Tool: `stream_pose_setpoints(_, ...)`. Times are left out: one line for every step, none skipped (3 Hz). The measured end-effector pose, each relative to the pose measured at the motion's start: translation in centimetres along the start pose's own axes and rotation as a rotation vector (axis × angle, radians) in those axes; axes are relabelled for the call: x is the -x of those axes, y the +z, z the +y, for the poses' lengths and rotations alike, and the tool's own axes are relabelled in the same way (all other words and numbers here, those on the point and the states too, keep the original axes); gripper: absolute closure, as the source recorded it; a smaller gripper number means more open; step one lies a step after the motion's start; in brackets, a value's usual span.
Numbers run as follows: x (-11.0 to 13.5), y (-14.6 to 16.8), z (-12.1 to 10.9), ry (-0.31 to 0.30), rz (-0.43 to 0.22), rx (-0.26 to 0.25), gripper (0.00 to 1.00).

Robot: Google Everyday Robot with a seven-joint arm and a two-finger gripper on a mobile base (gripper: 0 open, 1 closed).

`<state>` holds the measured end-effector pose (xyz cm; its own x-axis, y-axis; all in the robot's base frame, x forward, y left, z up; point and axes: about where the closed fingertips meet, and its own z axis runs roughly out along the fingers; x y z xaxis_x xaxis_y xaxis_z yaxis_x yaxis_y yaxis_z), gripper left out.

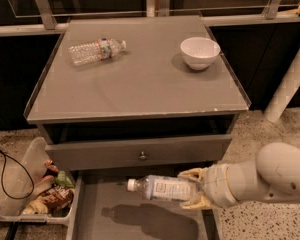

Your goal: Pick blue plastic bottle from middle drawer and place on counter

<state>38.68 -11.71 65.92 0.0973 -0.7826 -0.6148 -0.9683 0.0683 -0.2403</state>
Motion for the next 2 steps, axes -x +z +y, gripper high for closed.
stream_pose_setpoints(4.42, -5.43, -3.07, -0.047, 0.003, -0.036, 1.0)
stream_pose_setpoints(4.43, -5.45, -3.08, -0.047, 0.003, -0.036, 1.0)
